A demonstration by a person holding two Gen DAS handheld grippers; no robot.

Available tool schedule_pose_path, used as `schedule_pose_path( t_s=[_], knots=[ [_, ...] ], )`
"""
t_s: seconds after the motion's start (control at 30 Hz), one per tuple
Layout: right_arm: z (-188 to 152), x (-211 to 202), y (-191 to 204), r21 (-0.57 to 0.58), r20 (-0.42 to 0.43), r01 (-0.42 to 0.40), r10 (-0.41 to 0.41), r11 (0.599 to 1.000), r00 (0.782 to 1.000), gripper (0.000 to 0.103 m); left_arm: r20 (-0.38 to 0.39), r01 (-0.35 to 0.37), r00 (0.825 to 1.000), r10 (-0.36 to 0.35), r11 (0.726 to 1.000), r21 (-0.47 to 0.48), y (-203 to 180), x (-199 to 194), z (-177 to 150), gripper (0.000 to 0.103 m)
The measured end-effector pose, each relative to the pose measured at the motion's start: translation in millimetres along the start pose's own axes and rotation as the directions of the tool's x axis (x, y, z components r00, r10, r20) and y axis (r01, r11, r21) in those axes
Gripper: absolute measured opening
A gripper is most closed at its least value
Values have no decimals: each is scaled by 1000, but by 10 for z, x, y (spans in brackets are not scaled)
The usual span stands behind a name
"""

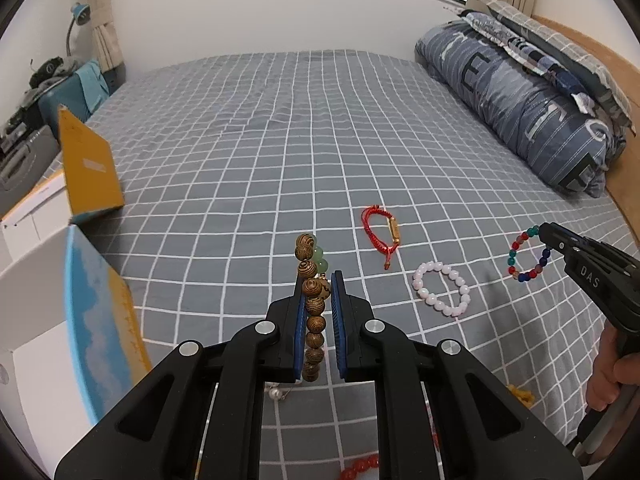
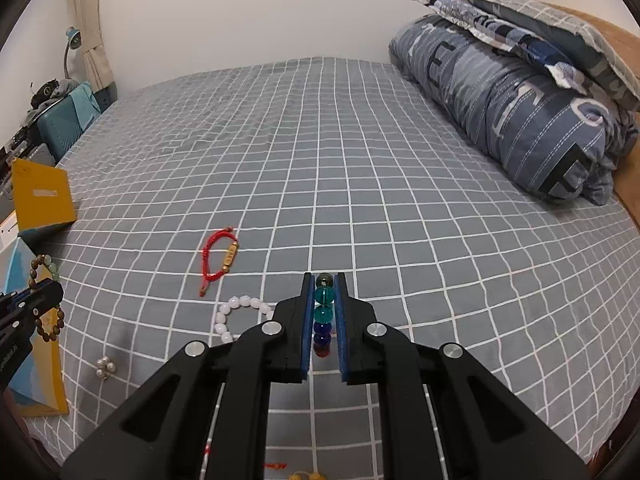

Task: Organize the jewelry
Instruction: 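Carry both held bracelets over the open white box with both tools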

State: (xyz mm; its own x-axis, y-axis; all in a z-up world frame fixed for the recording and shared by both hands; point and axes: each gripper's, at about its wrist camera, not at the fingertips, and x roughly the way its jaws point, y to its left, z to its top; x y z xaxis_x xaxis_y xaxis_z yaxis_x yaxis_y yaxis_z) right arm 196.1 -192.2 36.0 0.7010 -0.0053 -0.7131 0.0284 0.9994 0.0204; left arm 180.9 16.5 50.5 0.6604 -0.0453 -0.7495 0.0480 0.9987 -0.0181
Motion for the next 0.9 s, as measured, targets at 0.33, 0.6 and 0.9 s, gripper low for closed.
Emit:
schedule_pose_path(
  t_s=[0.33, 0.6, 0.9],
  knots=[
    [-15, -388, 97, 8, 19, -11, 11, 1000, 1000, 9, 48, -9, 999, 9, 1000, -17, 117, -484, -9, 11],
    [-10, -597, 300, -1, 21, -27, 27, 1000, 999, 9, 62, -31, 998, 34, 999, -41, 318, -763, -70, 11],
    [-28, -806, 806, -44, 49, -71, 73, 997, 996, 9, 83, -68, 994, 75, 994, -91, 699, -1091, -151, 11]
  ],
)
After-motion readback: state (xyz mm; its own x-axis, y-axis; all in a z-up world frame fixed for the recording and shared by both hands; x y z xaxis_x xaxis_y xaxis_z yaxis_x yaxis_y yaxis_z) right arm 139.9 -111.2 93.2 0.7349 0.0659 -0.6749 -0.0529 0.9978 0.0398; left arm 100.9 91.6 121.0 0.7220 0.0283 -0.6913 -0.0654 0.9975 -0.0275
